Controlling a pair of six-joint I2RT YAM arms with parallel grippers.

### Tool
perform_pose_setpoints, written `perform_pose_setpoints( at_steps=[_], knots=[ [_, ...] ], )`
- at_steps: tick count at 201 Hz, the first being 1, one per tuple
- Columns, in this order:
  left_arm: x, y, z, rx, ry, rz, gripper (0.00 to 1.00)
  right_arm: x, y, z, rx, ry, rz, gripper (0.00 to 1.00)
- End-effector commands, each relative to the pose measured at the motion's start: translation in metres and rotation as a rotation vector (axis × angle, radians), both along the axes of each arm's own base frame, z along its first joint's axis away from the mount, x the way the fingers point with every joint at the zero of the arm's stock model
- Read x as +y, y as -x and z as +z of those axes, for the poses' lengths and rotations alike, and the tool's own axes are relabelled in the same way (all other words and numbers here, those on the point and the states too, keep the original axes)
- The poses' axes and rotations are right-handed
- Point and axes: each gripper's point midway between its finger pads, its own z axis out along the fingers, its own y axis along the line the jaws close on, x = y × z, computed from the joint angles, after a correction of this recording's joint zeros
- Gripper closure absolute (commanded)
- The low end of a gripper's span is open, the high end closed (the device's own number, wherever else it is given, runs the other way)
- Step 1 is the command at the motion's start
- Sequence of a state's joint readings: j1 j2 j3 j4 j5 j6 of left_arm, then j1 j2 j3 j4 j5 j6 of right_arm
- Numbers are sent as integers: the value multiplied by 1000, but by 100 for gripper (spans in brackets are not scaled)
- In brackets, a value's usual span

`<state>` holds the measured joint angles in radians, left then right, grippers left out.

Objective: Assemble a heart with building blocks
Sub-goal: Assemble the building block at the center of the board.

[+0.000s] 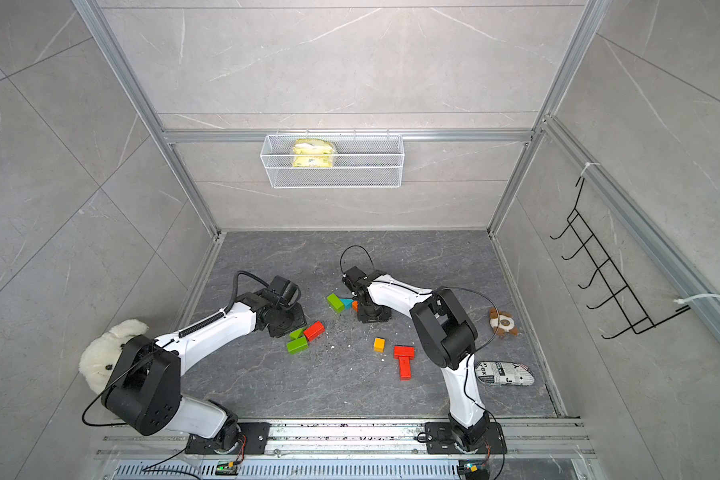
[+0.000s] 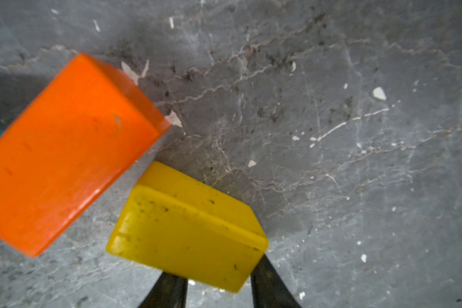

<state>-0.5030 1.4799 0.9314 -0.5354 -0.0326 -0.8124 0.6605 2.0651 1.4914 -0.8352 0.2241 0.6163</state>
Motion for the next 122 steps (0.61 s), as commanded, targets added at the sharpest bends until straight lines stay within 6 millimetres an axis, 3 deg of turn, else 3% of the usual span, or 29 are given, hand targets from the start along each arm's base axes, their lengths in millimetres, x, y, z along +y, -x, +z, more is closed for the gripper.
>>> perform_pose_setpoints(
  at_steps=[1, 122],
  knots=[
    [-5, -7, 6, -7, 13, -20, 45, -3, 0, -4, 17, 15, -34, 59],
    [-5, -6, 2, 2, 8, -23, 46, 8, 6, -4, 17, -64, 1, 59]
  ],
)
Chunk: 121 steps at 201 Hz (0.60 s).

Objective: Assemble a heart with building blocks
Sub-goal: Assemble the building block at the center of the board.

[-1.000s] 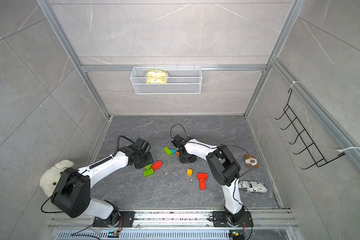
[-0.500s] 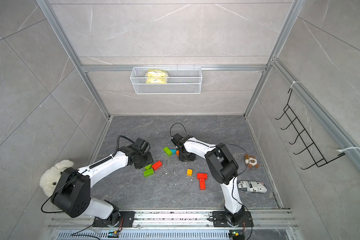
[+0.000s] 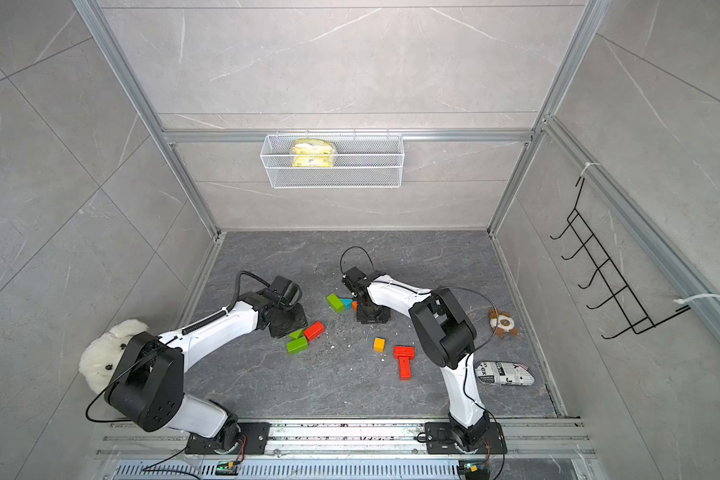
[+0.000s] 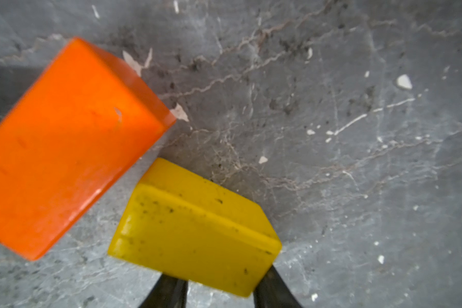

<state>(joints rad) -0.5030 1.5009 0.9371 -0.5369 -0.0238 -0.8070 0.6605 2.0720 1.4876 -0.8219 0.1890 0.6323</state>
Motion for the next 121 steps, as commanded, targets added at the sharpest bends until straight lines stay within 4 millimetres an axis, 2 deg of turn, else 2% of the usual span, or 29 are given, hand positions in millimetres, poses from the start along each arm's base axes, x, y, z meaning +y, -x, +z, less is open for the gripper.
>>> perform_pose_setpoints(
  at_steps=[1, 121],
  knots=[
    [-3, -6, 7, -15, 10, -15, 46, 3, 3, 1, -2, -33, 13, 59],
    [-1, -3, 5, -12, 6, -10, 45, 11, 7, 4, -17, -75, 37, 63]
  ],
)
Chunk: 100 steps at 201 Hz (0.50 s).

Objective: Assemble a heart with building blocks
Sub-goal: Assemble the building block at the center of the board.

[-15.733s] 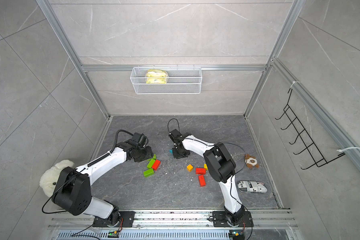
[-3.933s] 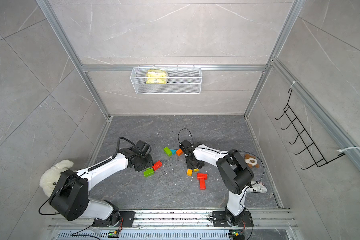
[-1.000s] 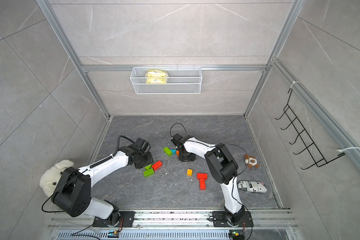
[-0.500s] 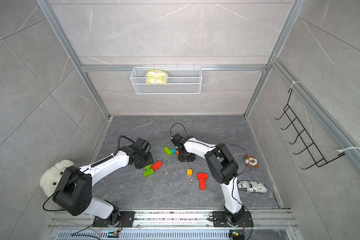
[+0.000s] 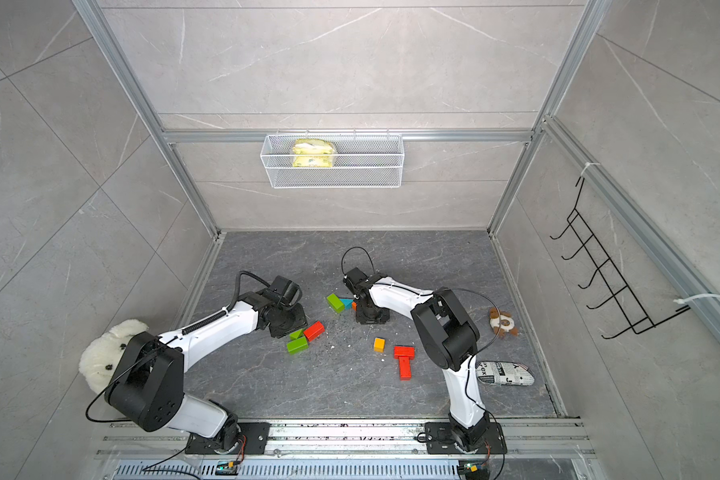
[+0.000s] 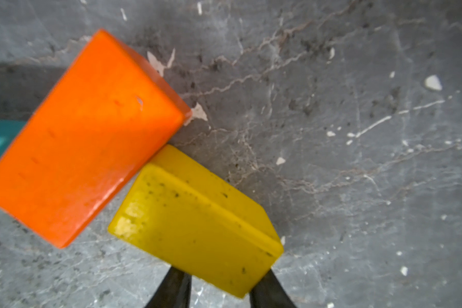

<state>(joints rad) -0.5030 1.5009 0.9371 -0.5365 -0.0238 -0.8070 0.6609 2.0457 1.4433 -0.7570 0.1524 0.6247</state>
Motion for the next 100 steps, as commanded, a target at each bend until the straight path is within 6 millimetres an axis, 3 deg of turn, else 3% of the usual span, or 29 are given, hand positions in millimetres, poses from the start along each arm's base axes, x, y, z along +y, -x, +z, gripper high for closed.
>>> perform_pose_setpoints(
  at_steps=[1, 53, 100],
  knots=[
    [-1, -3, 5, -12, 6, -10, 46, 3, 6, 5, -4, -20, 24, 63],
    [-1, -3, 4, -6, 0, -15, 43, -3, 12, 13, -16, 9, 30, 60],
    [21, -2, 9, -14, -138, -47, 34, -20, 30, 76, -139, 47, 80, 43]
  ],
)
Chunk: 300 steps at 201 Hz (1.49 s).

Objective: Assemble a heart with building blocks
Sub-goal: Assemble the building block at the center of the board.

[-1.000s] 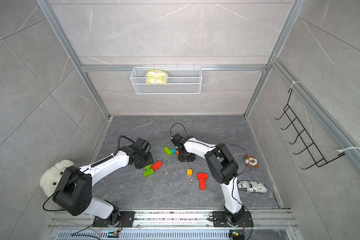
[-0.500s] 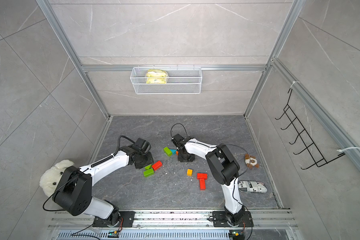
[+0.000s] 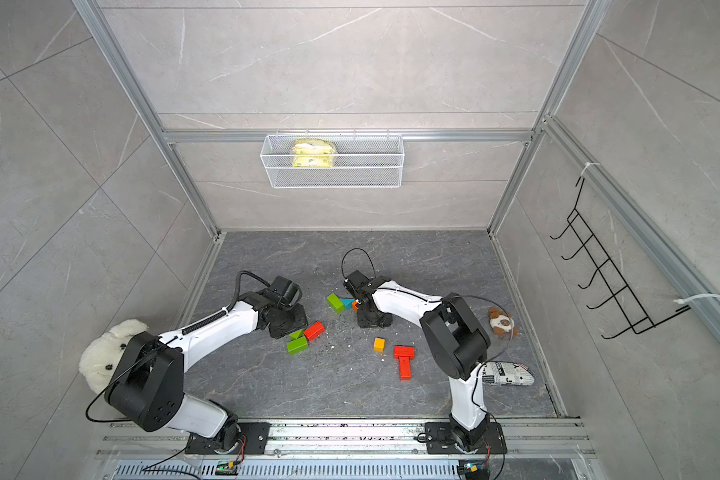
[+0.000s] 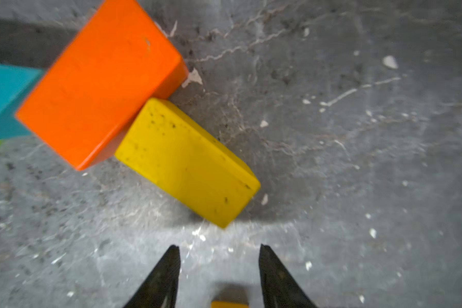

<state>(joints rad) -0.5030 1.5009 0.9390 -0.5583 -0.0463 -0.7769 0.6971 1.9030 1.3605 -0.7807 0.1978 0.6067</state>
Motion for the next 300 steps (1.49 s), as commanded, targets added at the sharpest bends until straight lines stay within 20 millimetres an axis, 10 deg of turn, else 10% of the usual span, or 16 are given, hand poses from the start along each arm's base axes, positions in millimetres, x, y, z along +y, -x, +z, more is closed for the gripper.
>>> perform_pose_setpoints(
  at_steps=[1, 58, 116, 201, 252, 300],
  knots=[
    [16, -4, 10, -18, -104, -28, 34, -13, 11, 45, -85, 29, 34, 43],
    [19, -7, -2, 53, -197, -110, 32, -41, 44, 58, -85, 19, 16, 40],
    [-58, -11, 19, -22, -68, -443, 30, -53, 59, 51, -75, 14, -20, 41],
    [-57, -3, -13, 85, -225, -583, 30, -66, 60, 53, -72, -18, -61, 40],
    [-54, 8, -24, 123, -244, -601, 58, -73, 60, 54, -69, -45, -94, 48],
    [-59, -6, -28, 111, -274, -613, 63, -79, 57, 58, -74, -54, -112, 53]
  ],
)
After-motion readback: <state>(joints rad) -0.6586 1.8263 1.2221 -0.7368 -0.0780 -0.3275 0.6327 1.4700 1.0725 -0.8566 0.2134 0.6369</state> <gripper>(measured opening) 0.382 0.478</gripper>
